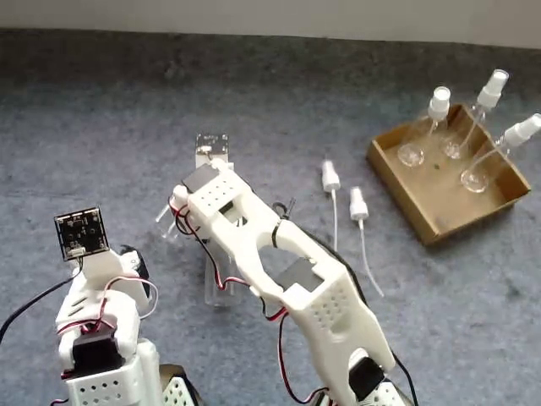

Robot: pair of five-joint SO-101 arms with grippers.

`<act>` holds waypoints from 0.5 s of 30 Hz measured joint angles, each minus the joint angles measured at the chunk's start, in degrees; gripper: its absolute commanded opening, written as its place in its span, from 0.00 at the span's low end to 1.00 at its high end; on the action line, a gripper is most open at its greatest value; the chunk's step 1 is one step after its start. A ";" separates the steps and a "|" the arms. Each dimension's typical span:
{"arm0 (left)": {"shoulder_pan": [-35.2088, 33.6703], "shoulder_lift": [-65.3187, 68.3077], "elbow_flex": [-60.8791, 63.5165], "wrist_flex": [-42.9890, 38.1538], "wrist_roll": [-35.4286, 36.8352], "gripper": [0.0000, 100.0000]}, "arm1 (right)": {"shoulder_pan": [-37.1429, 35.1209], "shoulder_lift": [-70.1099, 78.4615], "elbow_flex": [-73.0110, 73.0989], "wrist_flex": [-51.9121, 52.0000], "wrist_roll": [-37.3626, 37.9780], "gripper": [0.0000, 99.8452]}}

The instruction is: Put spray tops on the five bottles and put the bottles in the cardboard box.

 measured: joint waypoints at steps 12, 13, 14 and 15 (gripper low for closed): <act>0.09 0.00 0.35 0.00 0.00 0.01 | 0.18 0.09 -2.02 3.96 0.00 0.06; 0.09 0.00 0.35 0.00 0.00 0.01 | 0.70 0.09 -2.99 4.92 0.00 0.06; 0.09 0.00 0.35 0.00 0.00 0.01 | 1.14 0.09 -3.96 6.07 0.00 0.06; 0.09 0.00 0.35 0.00 0.00 0.01 | 1.67 0.09 -5.01 7.38 0.00 0.06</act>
